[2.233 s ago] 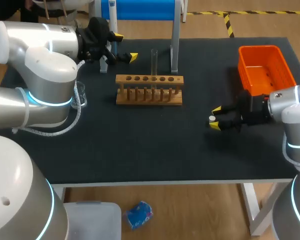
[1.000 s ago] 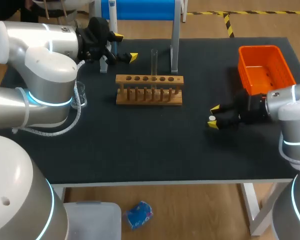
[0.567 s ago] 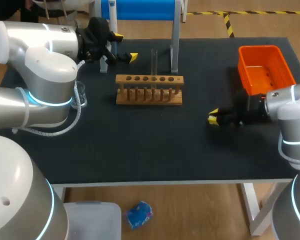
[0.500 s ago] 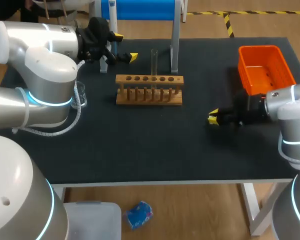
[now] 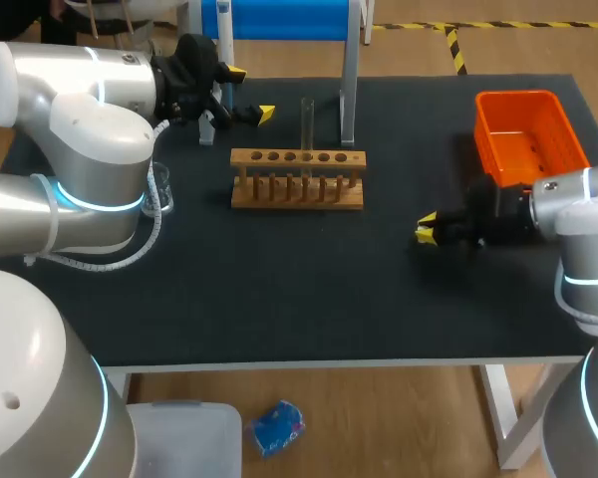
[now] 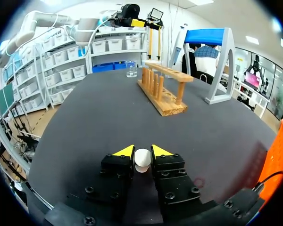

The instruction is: Invert the test tube, pick up the pipette, mount the tip to pipette, aspirate from beaker and dispense into the tube, eject the tip, return the pipette, and cap with the stopper.

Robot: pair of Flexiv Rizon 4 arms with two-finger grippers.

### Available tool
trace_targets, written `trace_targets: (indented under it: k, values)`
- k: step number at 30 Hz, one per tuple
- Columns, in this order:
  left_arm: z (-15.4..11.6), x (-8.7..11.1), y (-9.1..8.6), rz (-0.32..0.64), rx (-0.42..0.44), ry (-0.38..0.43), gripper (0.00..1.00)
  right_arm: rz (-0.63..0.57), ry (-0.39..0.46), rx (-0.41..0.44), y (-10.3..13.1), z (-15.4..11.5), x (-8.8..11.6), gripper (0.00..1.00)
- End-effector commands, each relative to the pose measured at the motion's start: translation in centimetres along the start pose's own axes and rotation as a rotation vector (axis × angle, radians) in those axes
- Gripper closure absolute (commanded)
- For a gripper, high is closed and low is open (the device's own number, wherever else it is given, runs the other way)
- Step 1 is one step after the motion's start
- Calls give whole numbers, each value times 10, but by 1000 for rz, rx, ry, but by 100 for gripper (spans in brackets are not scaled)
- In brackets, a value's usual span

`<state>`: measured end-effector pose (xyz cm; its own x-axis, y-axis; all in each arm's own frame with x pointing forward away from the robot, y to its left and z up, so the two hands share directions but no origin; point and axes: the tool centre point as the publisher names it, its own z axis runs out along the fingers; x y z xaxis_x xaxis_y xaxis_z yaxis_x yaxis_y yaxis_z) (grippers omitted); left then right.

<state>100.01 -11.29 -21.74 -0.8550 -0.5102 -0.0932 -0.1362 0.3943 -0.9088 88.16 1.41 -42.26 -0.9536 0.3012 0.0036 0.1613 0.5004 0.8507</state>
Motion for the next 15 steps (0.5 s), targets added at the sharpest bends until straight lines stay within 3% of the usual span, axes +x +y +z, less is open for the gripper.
trace_targets:
  k: [1, 15]
  values:
    - [1, 0, 1, 1, 5, -1, 0, -12, -11, -14, 14, -11, 4, 100]
    - [1, 0, 1, 1, 5, -1, 0, -103, -79, 2, 105, -55, -1, 100]
